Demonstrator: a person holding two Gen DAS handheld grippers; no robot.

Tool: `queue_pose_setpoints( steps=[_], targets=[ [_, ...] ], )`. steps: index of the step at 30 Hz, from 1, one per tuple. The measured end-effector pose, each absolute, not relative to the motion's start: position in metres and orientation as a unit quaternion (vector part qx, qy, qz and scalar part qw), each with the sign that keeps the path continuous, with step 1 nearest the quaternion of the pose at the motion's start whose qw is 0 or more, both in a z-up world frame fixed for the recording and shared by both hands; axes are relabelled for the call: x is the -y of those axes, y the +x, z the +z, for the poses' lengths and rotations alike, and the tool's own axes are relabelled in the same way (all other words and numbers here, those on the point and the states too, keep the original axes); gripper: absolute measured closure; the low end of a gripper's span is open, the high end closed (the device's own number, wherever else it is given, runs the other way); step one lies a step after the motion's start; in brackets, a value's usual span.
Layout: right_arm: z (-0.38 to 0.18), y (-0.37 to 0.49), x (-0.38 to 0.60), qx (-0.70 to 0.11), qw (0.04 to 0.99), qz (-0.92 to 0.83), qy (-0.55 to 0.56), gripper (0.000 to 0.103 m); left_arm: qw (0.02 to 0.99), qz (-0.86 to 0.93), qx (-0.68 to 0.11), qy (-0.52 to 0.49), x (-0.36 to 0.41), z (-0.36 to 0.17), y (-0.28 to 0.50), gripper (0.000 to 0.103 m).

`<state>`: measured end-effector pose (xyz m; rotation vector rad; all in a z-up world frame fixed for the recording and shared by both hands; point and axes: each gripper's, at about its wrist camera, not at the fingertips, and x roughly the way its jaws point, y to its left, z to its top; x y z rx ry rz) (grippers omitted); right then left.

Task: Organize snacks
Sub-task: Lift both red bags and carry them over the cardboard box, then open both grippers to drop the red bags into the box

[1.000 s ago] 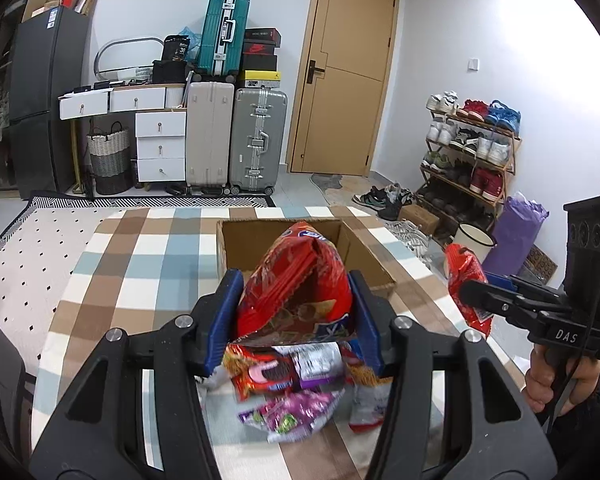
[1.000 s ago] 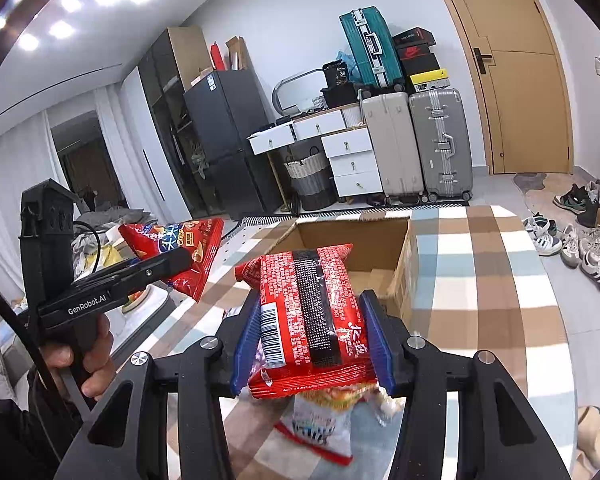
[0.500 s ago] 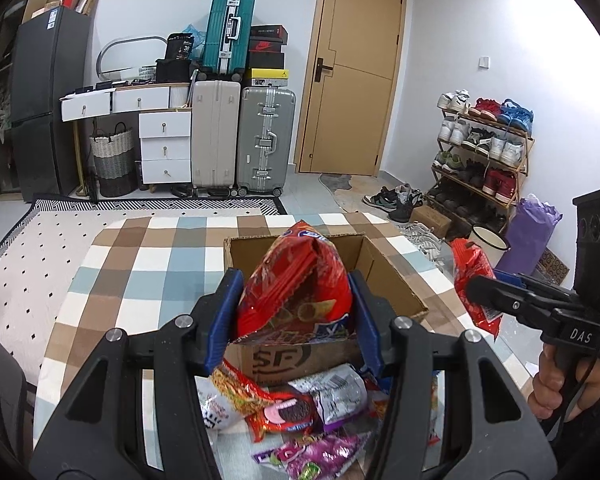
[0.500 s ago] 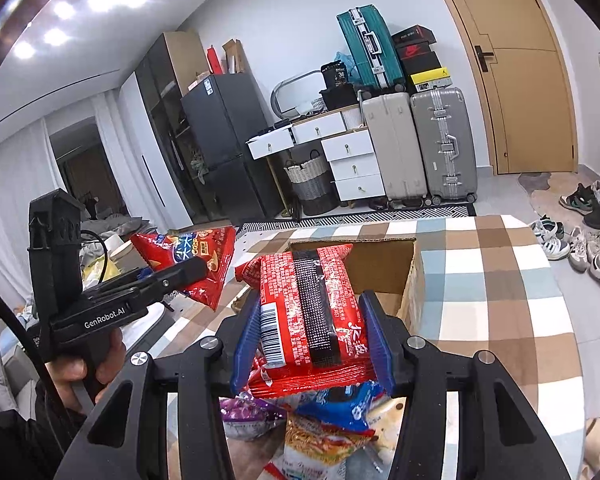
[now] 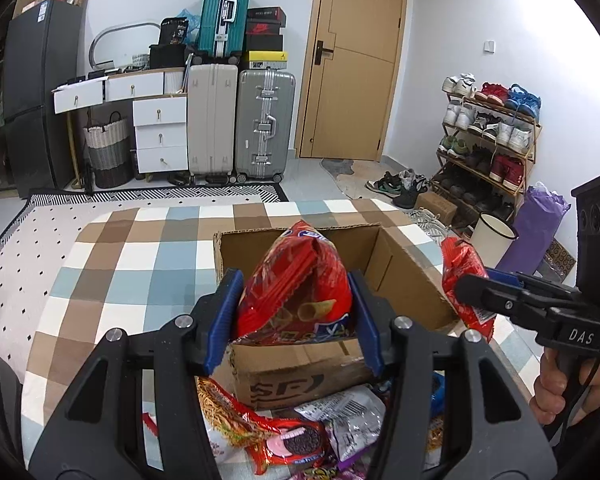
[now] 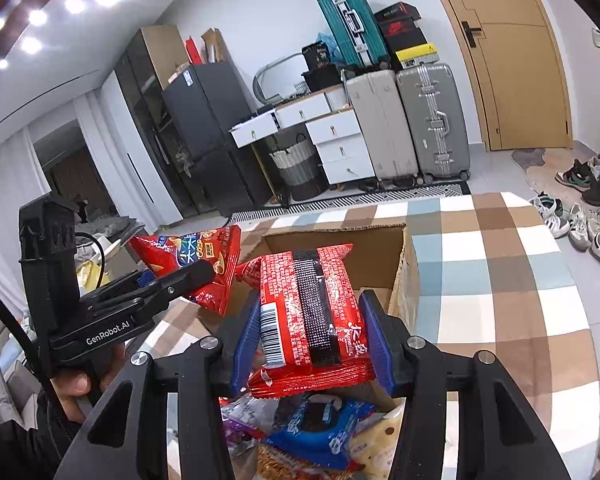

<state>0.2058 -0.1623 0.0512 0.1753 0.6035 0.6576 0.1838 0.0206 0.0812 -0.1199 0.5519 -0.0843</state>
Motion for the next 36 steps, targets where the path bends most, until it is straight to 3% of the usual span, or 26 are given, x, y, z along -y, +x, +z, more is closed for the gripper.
queue_pose_setpoints(
  steps=[13,14,15,18,29,31,32,33,34,36],
  targets=[
    [0.032,0.247,0.143,-0.317,0.891,0.316,0.076,0.054,0.952,-0.041,-0.299,-0.053,-0.022,0.045,0.231,0.053],
    [0.03,0.249,0.142,-0.319,0.89,0.316,0.075,0.054,0.952,-0.039,-0.3,-0.049,-0.021,0.043,0.234,0.055],
    [0.029,0.251,0.141,-0.322,0.889,0.316,0.075,0.054,0.952,-0.04,-0.302,-0.044,-0.019,0.04,0.238,0.064],
    [0.024,0.255,0.139,-0.328,0.887,0.316,0.077,0.054,0.947,-0.052,-0.312,-0.049,-0.018,0.033,0.246,0.068],
    [0.019,0.255,0.146,-0.325,0.891,0.309,0.07,0.053,0.941,-0.062,-0.329,-0.054,-0.022,0.015,0.247,0.069],
    [0.022,0.249,0.15,-0.317,0.897,0.301,0.065,0.044,0.94,-0.058,-0.331,-0.058,-0.024,0.016,0.241,0.059],
    [0.023,0.245,0.151,-0.311,0.9,0.299,0.062,0.04,0.94,-0.057,-0.331,-0.059,-0.024,0.017,0.236,0.044],
    [0.025,0.24,0.153,-0.304,0.904,0.296,0.058,0.028,0.941,-0.057,-0.328,-0.06,-0.022,0.019,0.23,0.029],
    [0.028,0.235,0.156,-0.299,0.906,0.295,0.054,0.015,0.943,-0.059,-0.322,-0.062,-0.023,0.022,0.224,0.025],
    [0.03,0.226,0.16,-0.294,0.908,0.293,0.054,0.004,0.946,-0.061,-0.312,-0.064,-0.025,0.027,0.212,0.016]
  ],
)
